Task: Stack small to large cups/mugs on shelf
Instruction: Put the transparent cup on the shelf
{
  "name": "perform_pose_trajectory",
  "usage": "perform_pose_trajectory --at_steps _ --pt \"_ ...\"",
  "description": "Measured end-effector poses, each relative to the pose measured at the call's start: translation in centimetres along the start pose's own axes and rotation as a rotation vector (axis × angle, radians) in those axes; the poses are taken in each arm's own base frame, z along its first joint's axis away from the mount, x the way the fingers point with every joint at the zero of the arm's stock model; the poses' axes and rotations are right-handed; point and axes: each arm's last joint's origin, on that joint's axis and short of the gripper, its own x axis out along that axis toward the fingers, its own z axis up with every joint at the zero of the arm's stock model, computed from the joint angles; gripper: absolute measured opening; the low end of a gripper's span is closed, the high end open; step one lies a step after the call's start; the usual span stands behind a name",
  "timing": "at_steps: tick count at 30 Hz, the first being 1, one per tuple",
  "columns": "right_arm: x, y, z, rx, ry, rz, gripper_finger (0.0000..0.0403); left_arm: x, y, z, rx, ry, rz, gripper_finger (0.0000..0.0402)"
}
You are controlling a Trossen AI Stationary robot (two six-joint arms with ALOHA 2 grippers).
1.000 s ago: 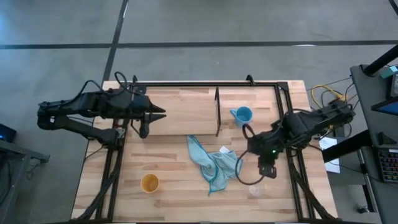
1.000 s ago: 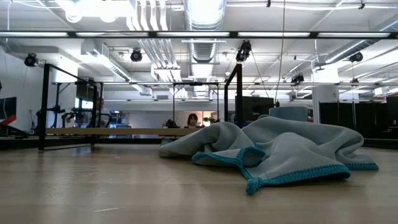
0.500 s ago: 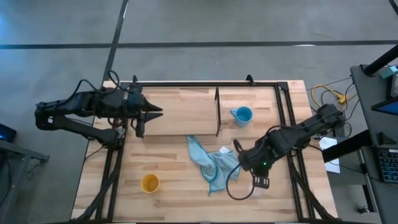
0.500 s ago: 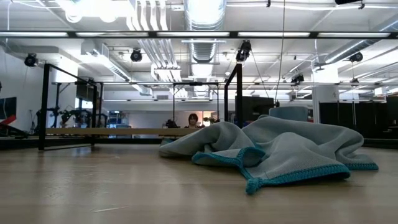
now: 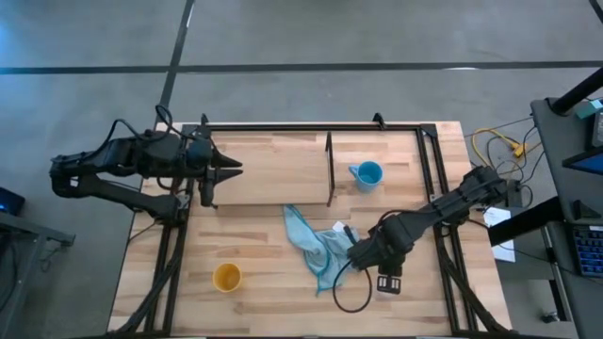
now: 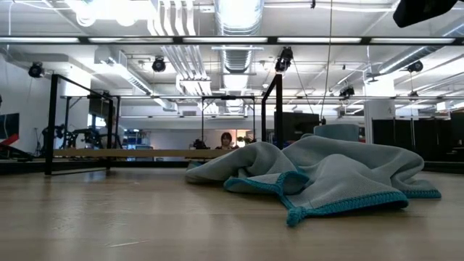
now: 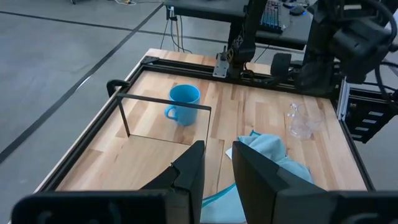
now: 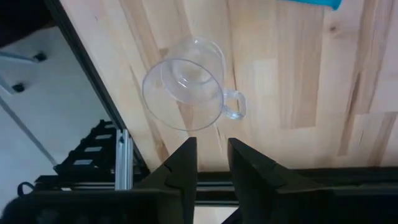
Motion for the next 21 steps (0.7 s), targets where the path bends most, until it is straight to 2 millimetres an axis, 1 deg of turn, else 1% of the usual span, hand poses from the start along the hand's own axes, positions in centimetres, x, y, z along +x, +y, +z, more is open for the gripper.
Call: perform_pose_trajectory --at_steps 5,9,15,21 --pt "0.5 0.2 0.3 0.004 0.014 -0.008 0.0124 -0.3 0.1 0.0 -0.001 -0.009 -0.001 0.0068" --pt "1.1 0.5 0.6 0.015 0.017 -0.015 0.0138 -0.5 0.1 0.0 -0.002 -0.013 -0.002 0.0068" --pt "3.4 1.5 0.6 -0.01 0.057 -0.078 0.014 -0.3 0.1 -0.1 -0.001 -0.009 -0.002 0.0068" --pt "5.0 1.6 0.6 0.008 0.047 -0.085 0.0132 0.0 0.0 -0.3 0.001 0.002 0.0 0.0068"
